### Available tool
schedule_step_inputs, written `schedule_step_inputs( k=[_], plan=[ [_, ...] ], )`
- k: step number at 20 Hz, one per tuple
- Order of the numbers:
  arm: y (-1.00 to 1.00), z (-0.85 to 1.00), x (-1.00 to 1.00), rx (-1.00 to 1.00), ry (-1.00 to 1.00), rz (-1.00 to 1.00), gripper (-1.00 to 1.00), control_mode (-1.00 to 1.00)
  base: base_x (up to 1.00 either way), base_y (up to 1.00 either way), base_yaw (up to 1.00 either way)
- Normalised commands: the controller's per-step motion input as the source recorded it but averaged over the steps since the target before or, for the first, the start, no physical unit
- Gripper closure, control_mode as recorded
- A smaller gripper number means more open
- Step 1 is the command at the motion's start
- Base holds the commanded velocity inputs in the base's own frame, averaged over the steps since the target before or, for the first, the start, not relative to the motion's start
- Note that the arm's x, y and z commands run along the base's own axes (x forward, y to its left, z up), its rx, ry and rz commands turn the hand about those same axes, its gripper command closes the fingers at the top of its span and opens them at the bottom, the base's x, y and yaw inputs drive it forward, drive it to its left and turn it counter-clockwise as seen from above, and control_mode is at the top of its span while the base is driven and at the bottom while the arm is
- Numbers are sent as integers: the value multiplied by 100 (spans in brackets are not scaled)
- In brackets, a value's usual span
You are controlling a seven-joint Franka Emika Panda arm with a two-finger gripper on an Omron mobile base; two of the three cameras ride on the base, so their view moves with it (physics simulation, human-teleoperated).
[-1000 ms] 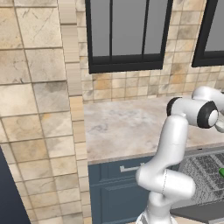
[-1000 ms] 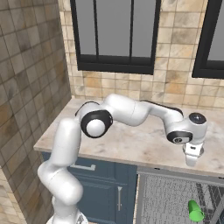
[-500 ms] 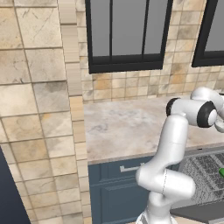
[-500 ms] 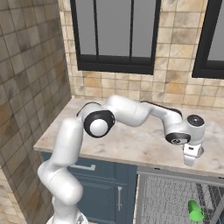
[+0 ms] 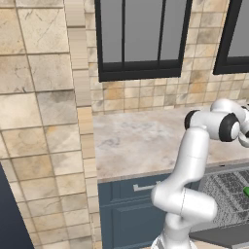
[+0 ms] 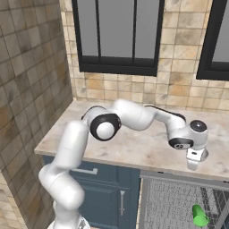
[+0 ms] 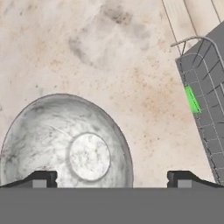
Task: Pick up the cup and bowl from the counter, place them in the dishwasher, and close the dishwasher door.
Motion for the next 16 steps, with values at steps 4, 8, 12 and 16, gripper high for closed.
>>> schedule_step_inputs(
  k=[4, 8, 12, 16],
  plan=[
    [-30, 0, 15, 0, -4, -2, -100, -100, 0, 0, 0],
    [-18, -9, 26, 0, -1, -3, 100, -100, 0, 0, 0],
    [-14, -14, 27, 0, 0, -3, 100, -100, 0, 0, 0],
    [-14, -1, 6, 3, -1, 0, 100, -100, 0, 0, 0]
  ],
)
